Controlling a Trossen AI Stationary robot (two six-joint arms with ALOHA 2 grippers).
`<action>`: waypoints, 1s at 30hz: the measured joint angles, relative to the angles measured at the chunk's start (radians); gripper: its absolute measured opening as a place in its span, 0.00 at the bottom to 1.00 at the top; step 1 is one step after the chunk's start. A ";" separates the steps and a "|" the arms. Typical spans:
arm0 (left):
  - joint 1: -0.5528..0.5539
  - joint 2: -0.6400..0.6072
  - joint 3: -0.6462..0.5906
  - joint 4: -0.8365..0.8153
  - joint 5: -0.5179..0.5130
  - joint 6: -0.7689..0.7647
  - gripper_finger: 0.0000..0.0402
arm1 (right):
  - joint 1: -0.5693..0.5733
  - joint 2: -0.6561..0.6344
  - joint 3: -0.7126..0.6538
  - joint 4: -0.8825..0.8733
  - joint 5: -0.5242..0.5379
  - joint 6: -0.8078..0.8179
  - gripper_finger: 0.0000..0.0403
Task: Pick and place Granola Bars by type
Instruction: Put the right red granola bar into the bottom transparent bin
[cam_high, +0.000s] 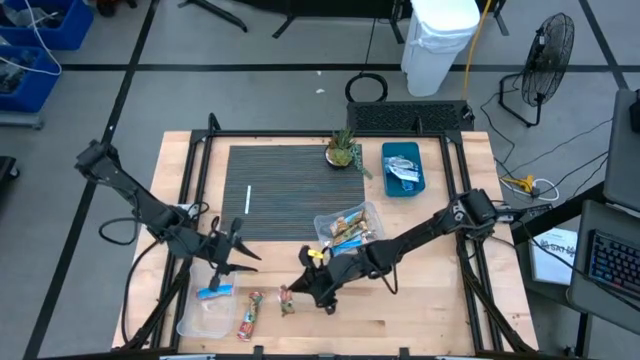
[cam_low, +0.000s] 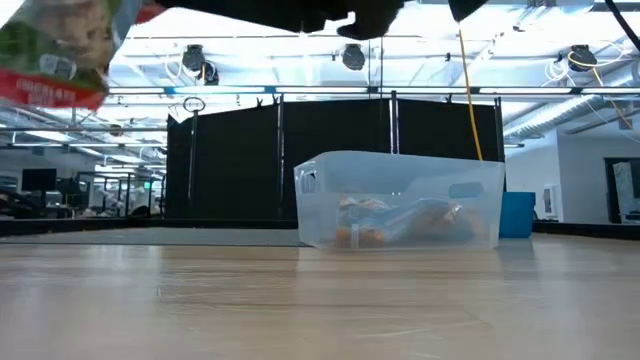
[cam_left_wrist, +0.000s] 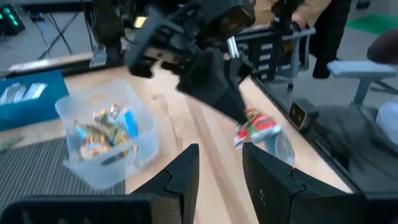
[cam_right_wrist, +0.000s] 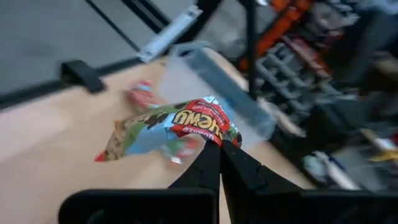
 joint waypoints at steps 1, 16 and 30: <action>0.005 0.021 0.000 0.033 0.001 0.009 0.32 | 0.000 -0.005 0.000 0.004 0.025 -0.018 0.00; 0.078 0.157 0.000 0.226 -0.001 -0.300 0.32 | -0.001 -0.056 0.000 -0.006 0.305 -0.160 0.00; 0.054 0.157 0.000 0.200 0.000 -0.382 0.32 | -0.014 -0.085 0.000 -0.050 0.332 -0.175 0.00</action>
